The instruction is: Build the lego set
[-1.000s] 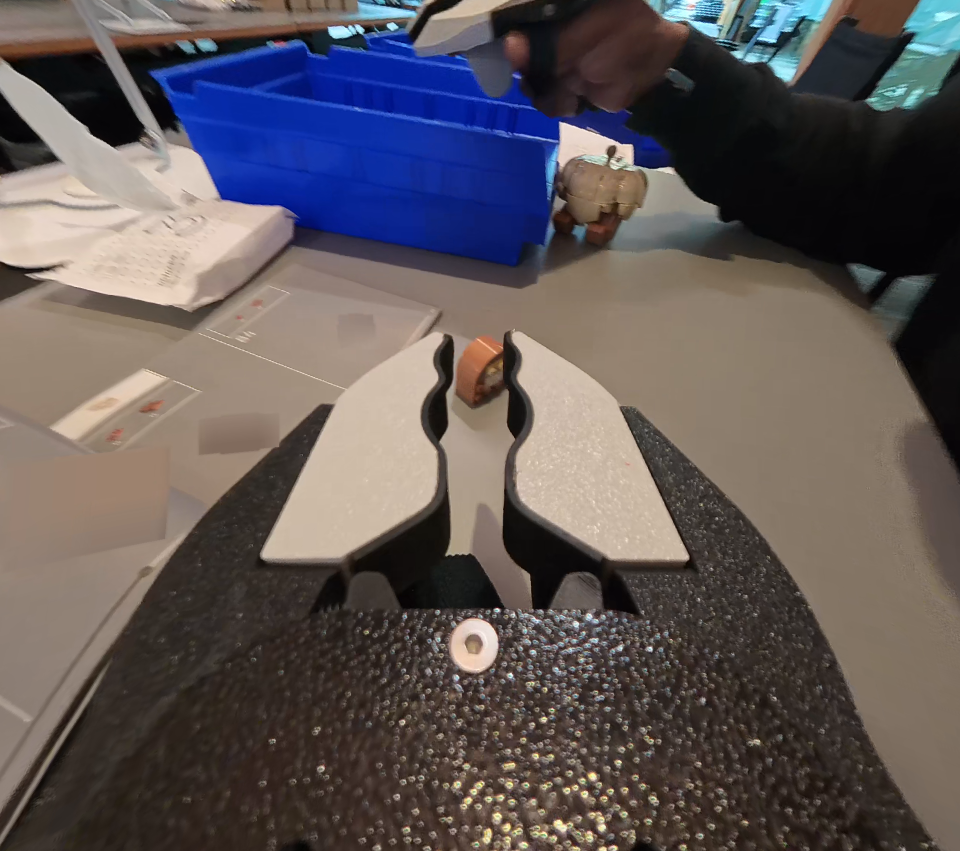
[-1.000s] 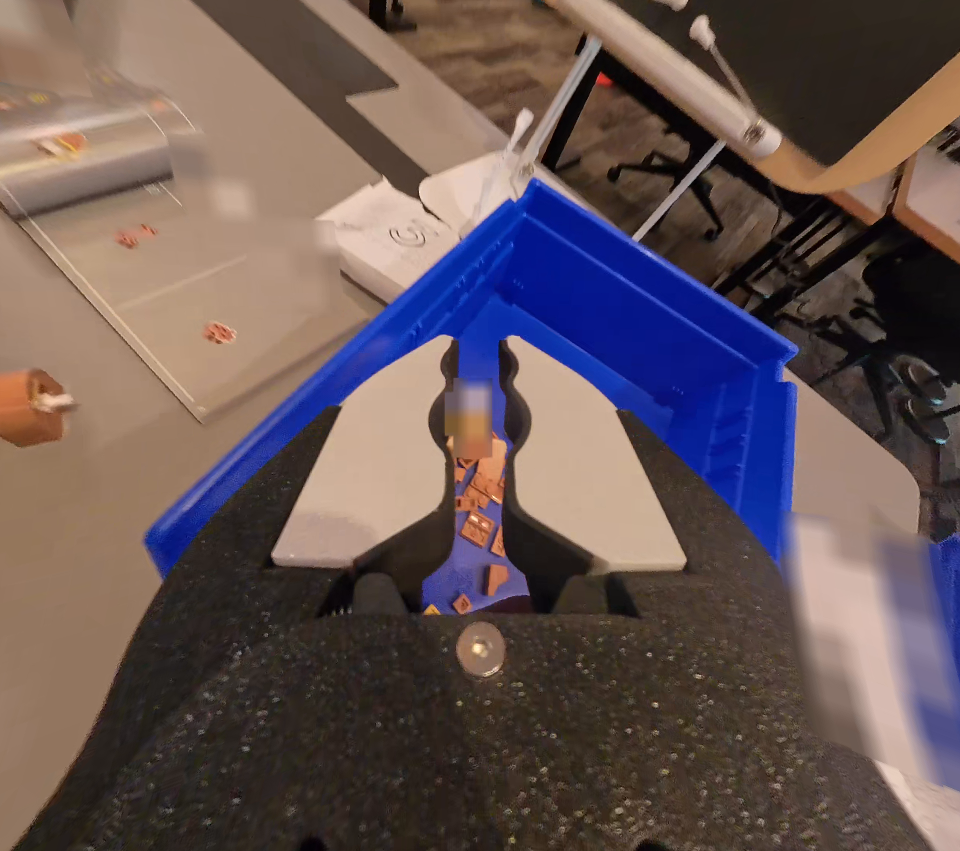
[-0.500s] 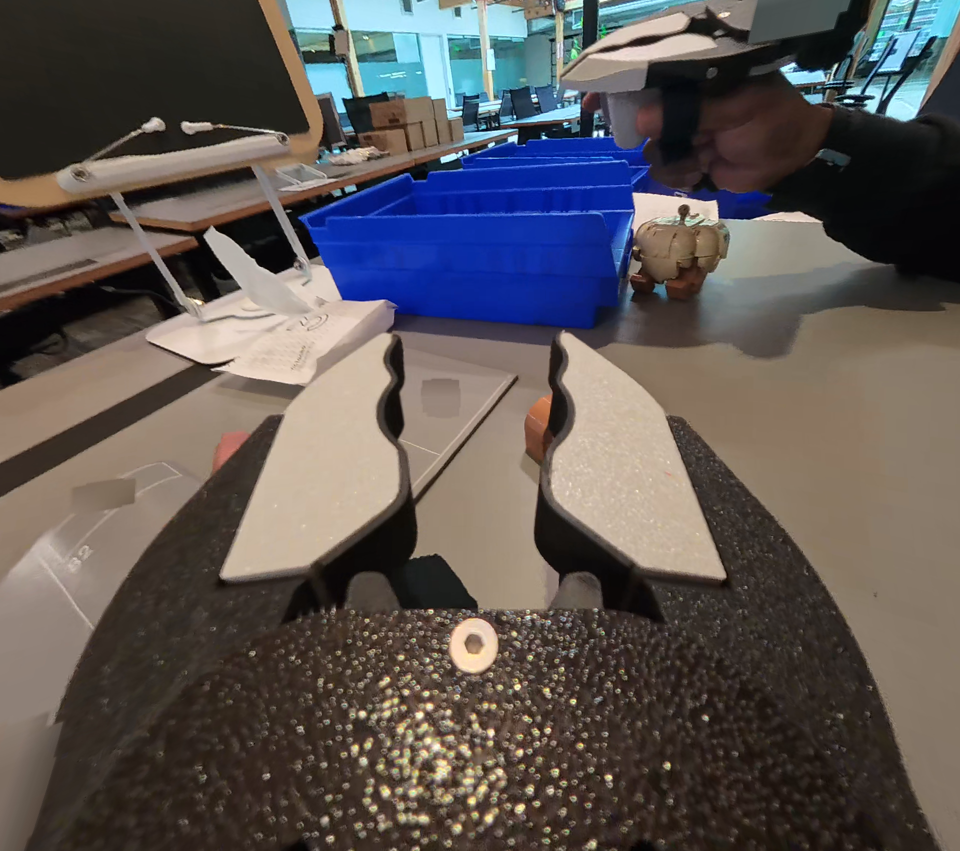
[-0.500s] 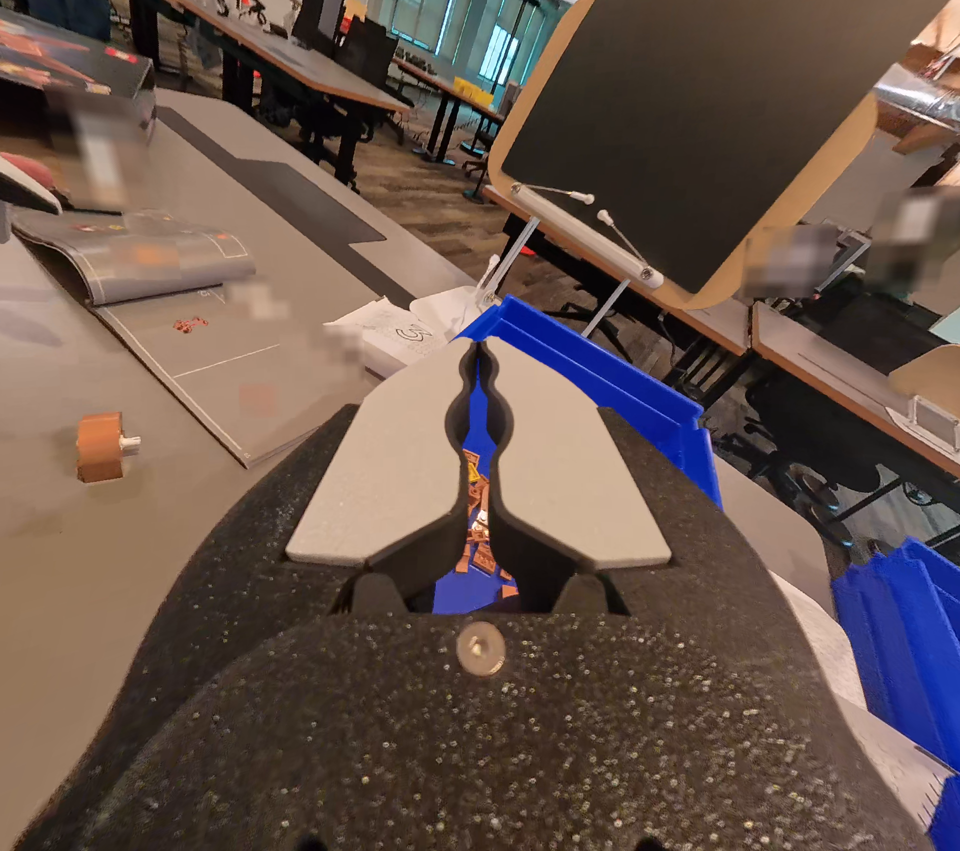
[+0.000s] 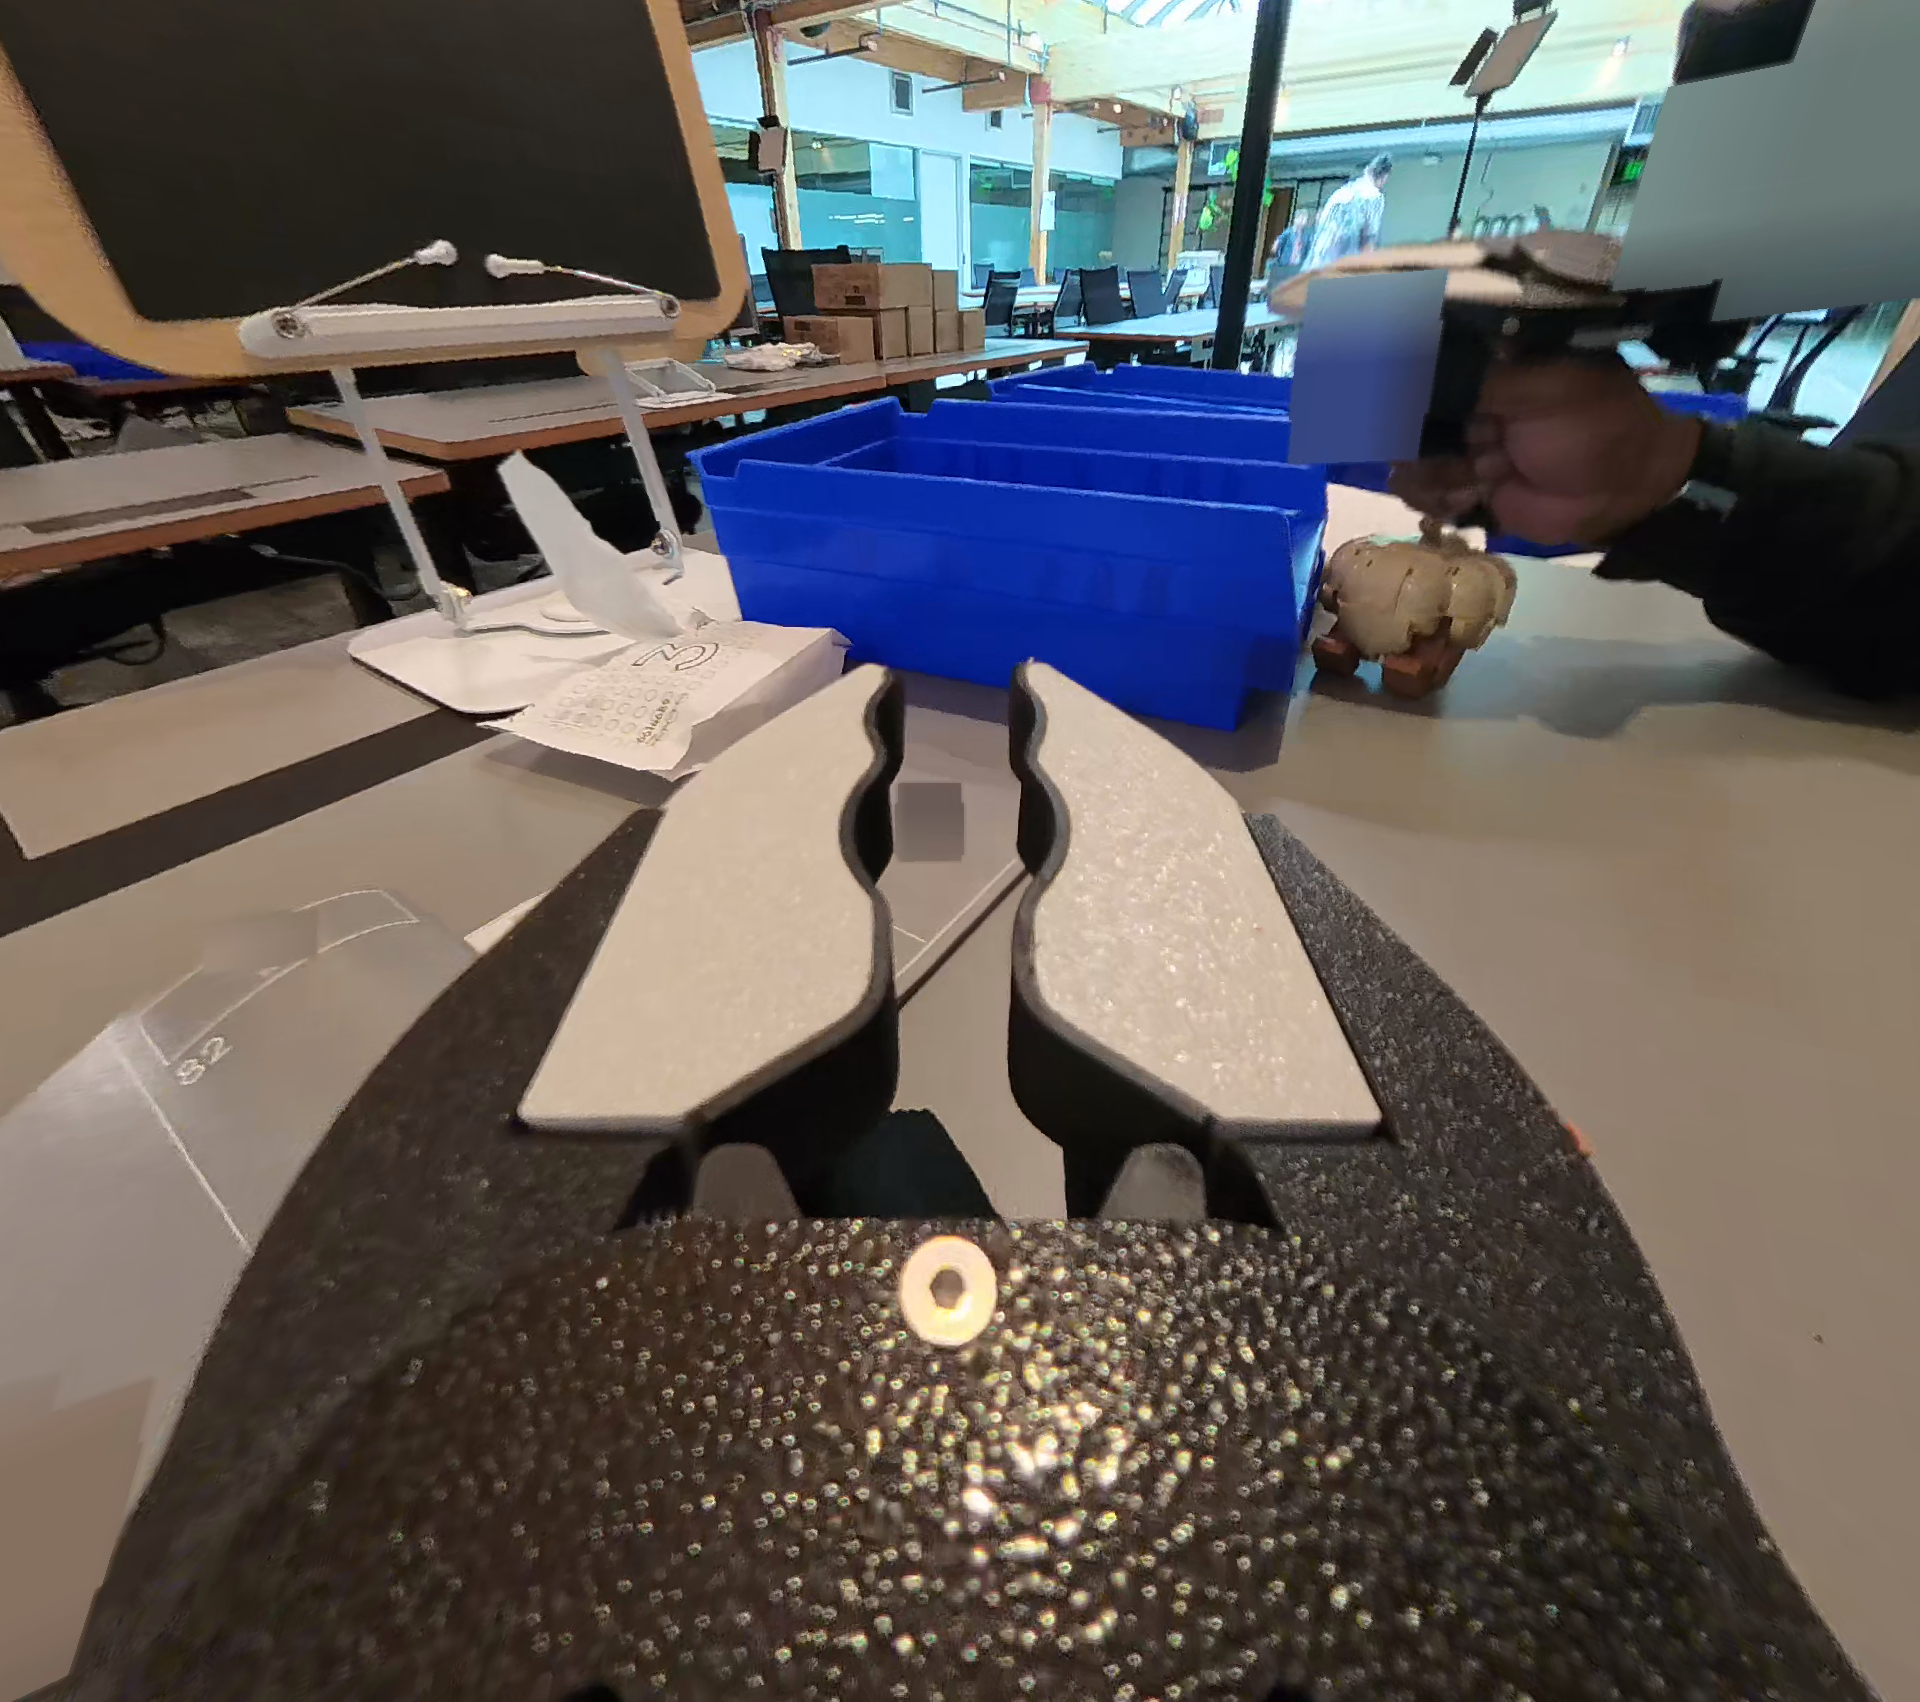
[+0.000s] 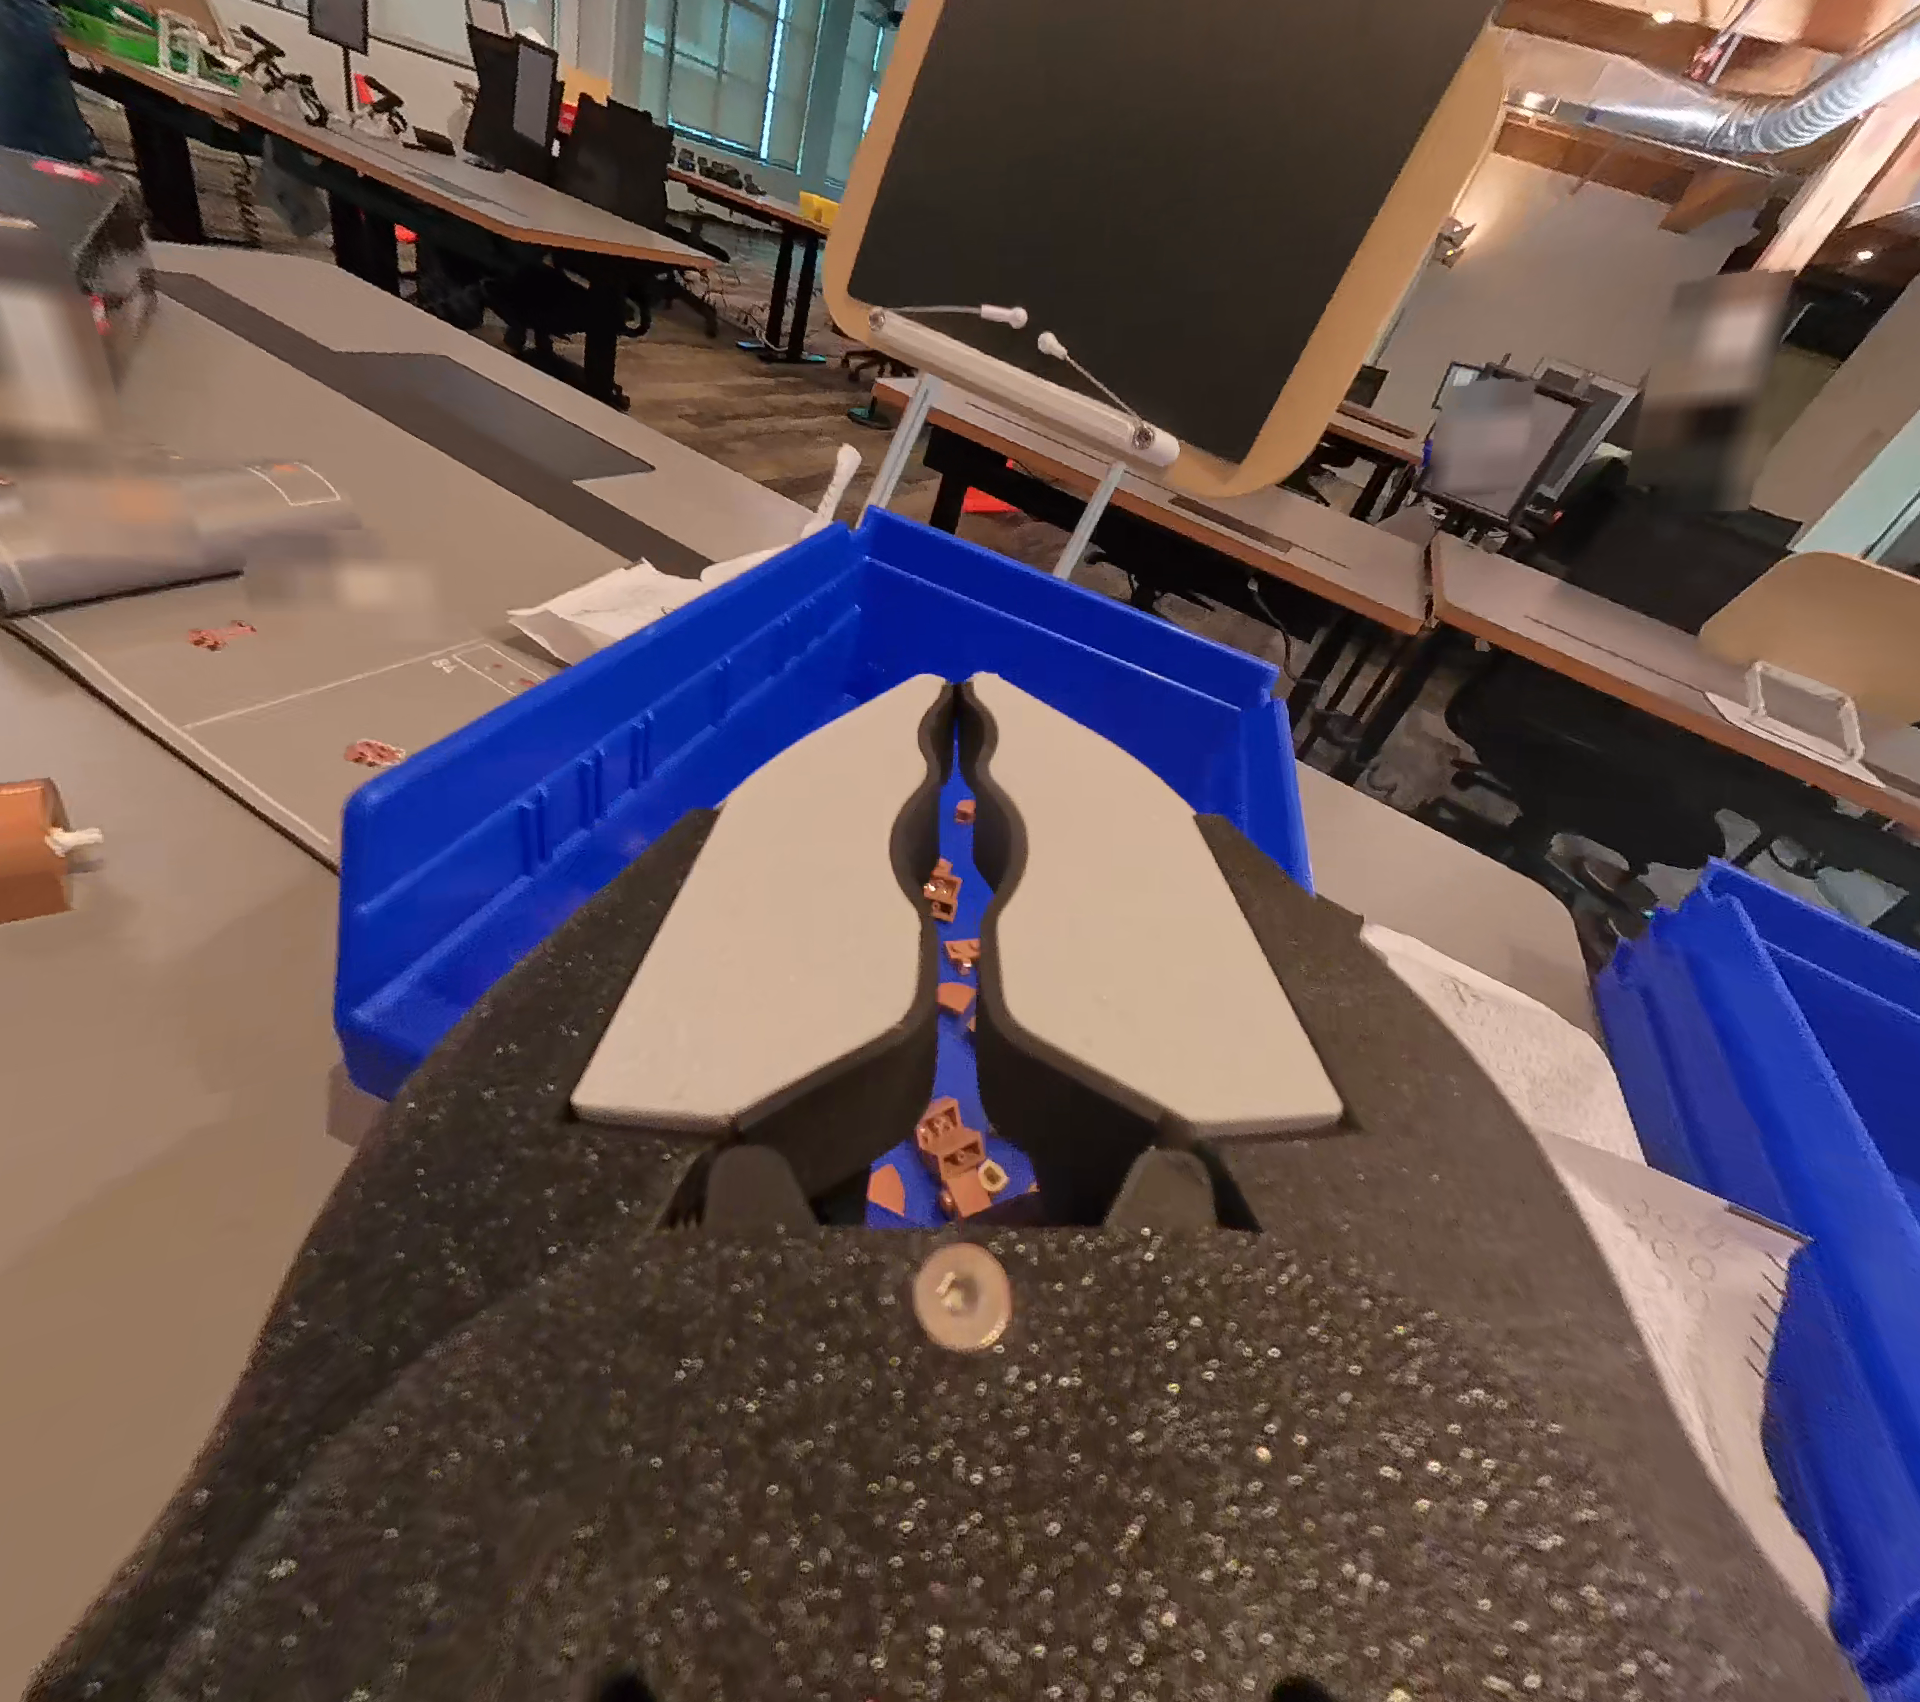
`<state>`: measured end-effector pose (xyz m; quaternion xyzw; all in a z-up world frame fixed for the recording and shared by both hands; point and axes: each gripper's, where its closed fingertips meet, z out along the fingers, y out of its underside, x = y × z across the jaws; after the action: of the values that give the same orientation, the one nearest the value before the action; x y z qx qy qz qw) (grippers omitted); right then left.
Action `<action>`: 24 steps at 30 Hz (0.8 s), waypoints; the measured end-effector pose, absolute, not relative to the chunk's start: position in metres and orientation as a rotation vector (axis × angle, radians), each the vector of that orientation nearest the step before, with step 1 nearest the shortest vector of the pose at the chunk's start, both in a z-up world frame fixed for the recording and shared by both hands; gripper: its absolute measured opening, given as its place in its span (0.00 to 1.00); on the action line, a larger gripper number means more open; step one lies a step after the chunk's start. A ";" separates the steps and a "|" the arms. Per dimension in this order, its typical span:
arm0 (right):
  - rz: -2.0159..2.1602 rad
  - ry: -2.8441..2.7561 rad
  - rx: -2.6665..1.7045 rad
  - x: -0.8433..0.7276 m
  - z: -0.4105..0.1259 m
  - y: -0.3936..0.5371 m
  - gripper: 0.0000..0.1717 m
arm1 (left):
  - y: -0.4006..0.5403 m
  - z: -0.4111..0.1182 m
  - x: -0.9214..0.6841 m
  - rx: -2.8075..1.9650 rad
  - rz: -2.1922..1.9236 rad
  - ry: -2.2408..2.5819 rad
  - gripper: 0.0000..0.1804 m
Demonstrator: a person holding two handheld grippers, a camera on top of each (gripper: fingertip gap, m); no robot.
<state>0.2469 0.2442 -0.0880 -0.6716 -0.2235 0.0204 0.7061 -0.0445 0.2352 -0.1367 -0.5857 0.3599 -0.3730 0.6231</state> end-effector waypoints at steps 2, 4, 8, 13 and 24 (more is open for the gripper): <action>0.030 -0.506 -1.502 0.250 -0.093 0.246 0.00 | 0.238 -0.135 -0.045 -1.352 -0.890 0.802 0.09; 0.019 -0.509 -1.507 0.252 -0.096 0.246 0.00 | 0.240 -0.135 -0.045 -1.359 -0.911 0.792 0.09; 0.016 -0.505 -1.530 0.260 -0.100 0.246 0.00 | 0.243 -0.136 -0.043 -1.376 -0.945 0.787 0.09; 0.019 -0.487 -1.590 0.272 -0.109 0.248 0.00 | 0.243 -0.137 -0.041 -1.391 -0.978 0.798 0.08; 0.041 -0.484 -1.736 0.280 -0.138 0.254 0.00 | 0.235 -0.145 -0.030 -1.402 -0.965 0.905 0.08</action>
<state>0.2795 0.2544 -0.1380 -0.7552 -0.2105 0.0180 0.6205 -0.0302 0.2347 -0.1446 -0.5975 0.3858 -0.4110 0.5702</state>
